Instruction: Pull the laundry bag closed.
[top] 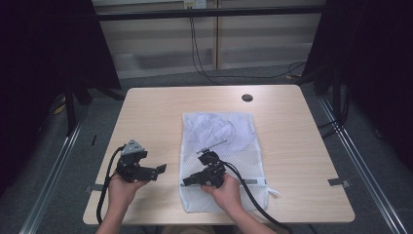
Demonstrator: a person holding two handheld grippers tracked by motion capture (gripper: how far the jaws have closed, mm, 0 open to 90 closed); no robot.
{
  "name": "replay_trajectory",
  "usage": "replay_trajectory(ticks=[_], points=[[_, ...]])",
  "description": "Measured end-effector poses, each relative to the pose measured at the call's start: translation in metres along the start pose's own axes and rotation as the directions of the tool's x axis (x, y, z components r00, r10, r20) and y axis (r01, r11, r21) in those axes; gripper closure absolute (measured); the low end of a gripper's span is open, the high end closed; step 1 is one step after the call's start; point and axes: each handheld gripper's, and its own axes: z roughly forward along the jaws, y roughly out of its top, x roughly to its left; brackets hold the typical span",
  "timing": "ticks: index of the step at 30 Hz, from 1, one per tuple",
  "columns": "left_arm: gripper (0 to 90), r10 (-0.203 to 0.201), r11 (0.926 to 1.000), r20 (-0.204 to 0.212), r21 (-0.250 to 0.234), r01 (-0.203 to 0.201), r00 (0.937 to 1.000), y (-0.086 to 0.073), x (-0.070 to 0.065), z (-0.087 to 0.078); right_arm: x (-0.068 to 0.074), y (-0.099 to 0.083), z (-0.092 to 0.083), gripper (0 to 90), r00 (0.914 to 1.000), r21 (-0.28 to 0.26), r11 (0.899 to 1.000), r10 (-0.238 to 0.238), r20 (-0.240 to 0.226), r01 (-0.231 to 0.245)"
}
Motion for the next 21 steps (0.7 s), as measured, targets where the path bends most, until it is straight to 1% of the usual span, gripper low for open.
replay_trajectory(ticks=[1,4,6,9,13,14,15,16,18,21], points=[[7.9,0.000,1.0000,-0.001,0.000,0.000,1.0000,0.0000,0.0000,0.0000,-0.0004,0.0000,0.0011,56.7,1.0000,-0.002,1.000,-0.005,-0.005,0.005],[7.9,0.002,1.0000,-0.001,0.001,-0.002,1.0000,0.0001,0.0005,-0.0002,0.0004,-0.0001,0.0036,58.3,1.0000,0.006,1.000,0.005,-0.008,-0.005],[7.9,0.002,1.0000,-0.002,0.004,-0.002,1.0000,0.0001,0.0008,-0.0005,0.0001,-0.0001,0.0051,58.7,1.0000,0.020,1.000,-0.001,-0.008,0.002],[7.9,0.003,1.0000,-0.004,0.004,-0.003,1.0000,0.0001,0.0018,-0.0014,-0.0001,-0.0001,0.0058,59.5,1.0000,0.027,1.000,0.006,-0.003,-0.006],[7.8,-0.007,1.0000,-0.010,0.001,0.007,0.9999,0.0001,0.0016,-0.0017,0.0003,0.0003,0.0058,60.8,0.9999,0.020,1.000,0.010,-0.011,-0.010],[7.8,-0.002,1.0000,-0.010,0.005,0.002,0.9999,0.0001,0.0020,-0.0018,0.0002,0.0004,0.0062,60.7,0.9999,0.019,1.000,0.007,-0.015,-0.007],[7.8,0.002,1.0000,-0.011,0.008,-0.001,0.9999,0.0001,0.0023,-0.0018,0.0003,0.0006,0.0064,60.7,0.9998,0.018,1.000,0.011,-0.016,-0.011],[7.7,-0.008,1.0000,-0.012,0.001,0.008,0.9999,0.0000,0.0016,-0.0014,0.0006,0.0007,0.0064,60.8,0.9996,0.019,1.000,0.022,-0.018,-0.022],[7.7,-0.007,1.0000,-0.011,0.001,0.007,0.9999,0.0001,0.0016,-0.0015,0.0003,0.0010,0.0069,60.9,0.9991,0.014,0.999,0.032,-0.028,-0.031],[7.7,-0.006,1.0000,-0.013,0.002,0.006,0.9999,0.0002,0.0020,-0.0017,0.0001,0.0013,0.0072,62.5,0.9987,0.013,0.999,0.036,-0.034,-0.036]])
